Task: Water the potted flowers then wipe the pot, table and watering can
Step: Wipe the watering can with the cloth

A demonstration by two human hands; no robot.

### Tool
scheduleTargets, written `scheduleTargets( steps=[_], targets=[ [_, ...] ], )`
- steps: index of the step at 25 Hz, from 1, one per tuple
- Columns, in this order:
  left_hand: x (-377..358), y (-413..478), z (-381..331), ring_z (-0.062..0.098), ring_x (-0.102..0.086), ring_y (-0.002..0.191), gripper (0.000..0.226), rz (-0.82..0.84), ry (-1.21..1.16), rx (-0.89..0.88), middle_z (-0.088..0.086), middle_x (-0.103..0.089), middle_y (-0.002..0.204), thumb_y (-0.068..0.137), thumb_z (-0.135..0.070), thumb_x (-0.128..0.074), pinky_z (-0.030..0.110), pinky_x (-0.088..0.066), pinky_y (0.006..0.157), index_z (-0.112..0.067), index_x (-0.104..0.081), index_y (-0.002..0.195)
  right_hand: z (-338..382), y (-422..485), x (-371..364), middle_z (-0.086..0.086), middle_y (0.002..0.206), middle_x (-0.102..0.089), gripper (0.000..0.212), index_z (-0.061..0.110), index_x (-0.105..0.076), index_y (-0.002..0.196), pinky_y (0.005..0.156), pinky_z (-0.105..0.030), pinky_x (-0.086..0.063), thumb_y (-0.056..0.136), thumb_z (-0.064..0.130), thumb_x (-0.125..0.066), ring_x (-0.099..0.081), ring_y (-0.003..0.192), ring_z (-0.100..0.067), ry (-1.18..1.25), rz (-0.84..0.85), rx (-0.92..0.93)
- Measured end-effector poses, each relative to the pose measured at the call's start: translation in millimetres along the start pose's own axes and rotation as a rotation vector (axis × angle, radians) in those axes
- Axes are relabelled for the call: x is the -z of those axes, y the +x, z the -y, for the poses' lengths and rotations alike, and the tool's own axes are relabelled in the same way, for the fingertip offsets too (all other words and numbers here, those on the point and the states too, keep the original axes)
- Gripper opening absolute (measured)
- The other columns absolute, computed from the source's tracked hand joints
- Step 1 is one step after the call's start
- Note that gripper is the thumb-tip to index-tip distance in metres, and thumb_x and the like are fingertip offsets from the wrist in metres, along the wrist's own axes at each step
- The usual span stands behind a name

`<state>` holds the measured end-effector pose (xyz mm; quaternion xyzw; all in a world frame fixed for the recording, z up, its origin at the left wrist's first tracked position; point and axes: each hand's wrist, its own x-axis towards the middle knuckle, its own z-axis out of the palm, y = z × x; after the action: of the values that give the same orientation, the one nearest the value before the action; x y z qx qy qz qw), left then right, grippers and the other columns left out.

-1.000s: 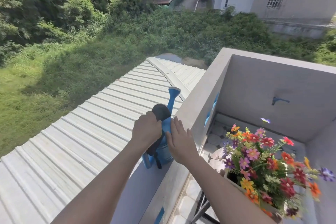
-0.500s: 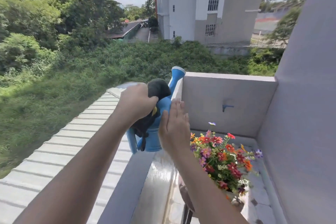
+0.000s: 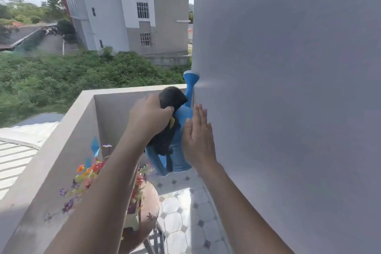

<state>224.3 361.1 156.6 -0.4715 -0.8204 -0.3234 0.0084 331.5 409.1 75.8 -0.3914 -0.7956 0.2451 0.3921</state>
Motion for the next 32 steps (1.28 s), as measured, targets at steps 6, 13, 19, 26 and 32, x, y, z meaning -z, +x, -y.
scheduleTargets(
  steps=[6,13,19,26,32],
  targets=[
    [-199.3,-41.8,-47.0,0.029,-0.050,0.075,0.027,0.099,-0.080,0.156,0.010,-0.054,0.081,0.089,-0.029,-0.051,0.032,-0.032,0.064,-0.003,-0.055,0.090,-191.0,-34.1,17.9,0.001,0.159,-0.003,0.051,0.015,-0.006,0.149,0.116,-0.033,0.002,0.101,0.029,-0.014,0.004,0.145,-0.012,-0.121,0.129,-0.259],
    [-414.8,-120.9,11.6,0.029,-0.054,0.073,0.018,0.187,-0.149,0.358,0.004,-0.054,0.076,0.093,-0.027,-0.047,0.036,-0.042,0.067,-0.009,-0.044,0.089,-379.6,-117.1,-59.9,-0.001,0.159,-0.002,0.050,0.014,-0.006,0.149,0.118,-0.038,-0.003,0.101,0.028,-0.013,0.003,0.145,-0.015,-0.278,0.408,-0.439],
    [-608.4,-199.6,129.0,0.019,-0.049,0.058,0.016,0.285,-0.137,0.481,-0.005,-0.048,0.064,0.094,-0.027,-0.045,0.029,-0.031,0.051,-0.012,-0.043,0.090,-547.1,-217.8,-187.9,-0.001,0.159,-0.002,0.051,0.013,-0.002,0.149,0.117,-0.039,-0.005,0.101,0.027,-0.012,0.001,0.146,-0.016,-0.347,0.603,-0.505],
    [-786.7,-274.5,258.8,0.026,-0.058,0.066,0.023,0.396,-0.092,0.548,0.004,-0.059,0.071,0.093,-0.031,-0.045,0.030,-0.038,0.057,-0.009,-0.047,0.098,-703.5,-324.4,-326.5,0.001,0.159,-0.002,0.055,0.014,0.004,0.149,0.116,-0.040,-0.007,0.098,0.035,-0.003,-0.001,0.145,-0.016,-0.439,0.755,-0.552],
    [-866.6,-299.9,310.2,0.027,-0.059,0.071,0.034,0.416,-0.060,0.532,0.007,-0.063,0.081,0.093,-0.031,-0.045,0.034,-0.046,0.067,-0.005,-0.049,0.115,-778.9,-364.3,-388.3,0.001,0.159,0.005,0.052,0.019,0.006,0.149,0.116,-0.038,0.001,0.102,0.032,-0.011,0.006,0.145,-0.013,-0.433,0.752,-0.563]
  ],
)
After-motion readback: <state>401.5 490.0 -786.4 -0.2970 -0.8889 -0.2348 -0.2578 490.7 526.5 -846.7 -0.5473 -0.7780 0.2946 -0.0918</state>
